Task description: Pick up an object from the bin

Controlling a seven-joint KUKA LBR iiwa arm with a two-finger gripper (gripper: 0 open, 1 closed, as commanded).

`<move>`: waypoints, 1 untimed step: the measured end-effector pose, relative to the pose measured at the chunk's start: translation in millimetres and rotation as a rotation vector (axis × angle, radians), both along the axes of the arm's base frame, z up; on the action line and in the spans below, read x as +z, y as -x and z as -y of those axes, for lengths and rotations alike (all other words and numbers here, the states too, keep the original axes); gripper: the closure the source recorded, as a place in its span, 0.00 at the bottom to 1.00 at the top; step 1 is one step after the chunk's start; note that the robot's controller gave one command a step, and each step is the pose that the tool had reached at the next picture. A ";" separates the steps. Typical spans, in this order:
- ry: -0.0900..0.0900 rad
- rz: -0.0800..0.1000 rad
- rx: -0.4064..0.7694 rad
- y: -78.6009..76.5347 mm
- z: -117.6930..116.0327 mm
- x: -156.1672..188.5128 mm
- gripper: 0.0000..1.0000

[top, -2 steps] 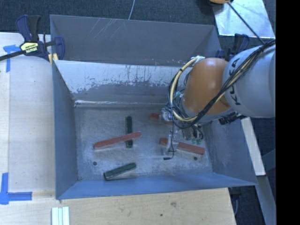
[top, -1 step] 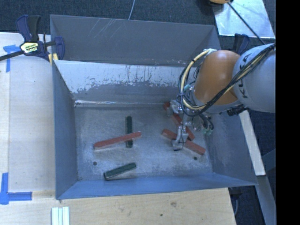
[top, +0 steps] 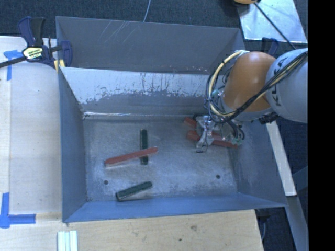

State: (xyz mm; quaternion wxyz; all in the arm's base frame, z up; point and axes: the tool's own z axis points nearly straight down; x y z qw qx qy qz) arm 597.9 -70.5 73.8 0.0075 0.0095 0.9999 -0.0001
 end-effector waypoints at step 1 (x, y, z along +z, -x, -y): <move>0.000 0.000 0.000 0.0 0.0 -0.1 1.00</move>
Offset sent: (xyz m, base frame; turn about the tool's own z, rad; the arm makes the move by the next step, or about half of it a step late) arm 0.0205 -0.0597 0.1046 0.0252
